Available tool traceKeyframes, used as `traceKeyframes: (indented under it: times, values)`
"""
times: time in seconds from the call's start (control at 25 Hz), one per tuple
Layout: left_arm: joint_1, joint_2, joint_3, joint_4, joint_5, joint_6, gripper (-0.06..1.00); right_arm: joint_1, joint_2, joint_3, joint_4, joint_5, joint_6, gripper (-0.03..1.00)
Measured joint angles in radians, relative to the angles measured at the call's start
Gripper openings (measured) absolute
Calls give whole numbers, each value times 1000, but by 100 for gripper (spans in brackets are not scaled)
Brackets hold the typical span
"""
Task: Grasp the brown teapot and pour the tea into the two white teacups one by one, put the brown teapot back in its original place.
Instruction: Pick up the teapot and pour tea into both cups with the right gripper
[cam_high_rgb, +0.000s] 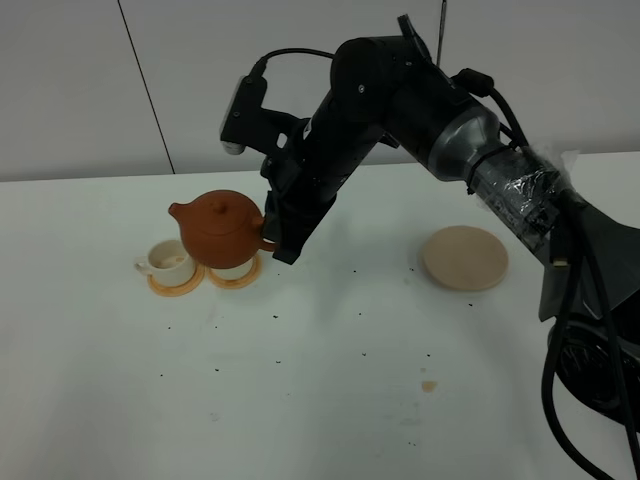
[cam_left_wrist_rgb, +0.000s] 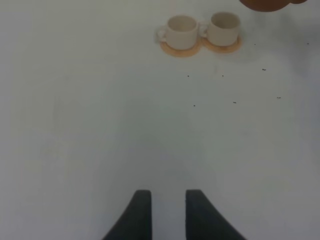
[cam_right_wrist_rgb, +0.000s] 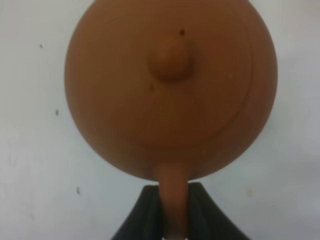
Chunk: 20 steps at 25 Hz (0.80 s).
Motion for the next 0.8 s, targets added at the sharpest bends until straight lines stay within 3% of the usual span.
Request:
traceKeyframes:
  times: [0.8]
  values:
    - [0,0,0,5,0,0,24,66,77,0,-74,15,63,10]
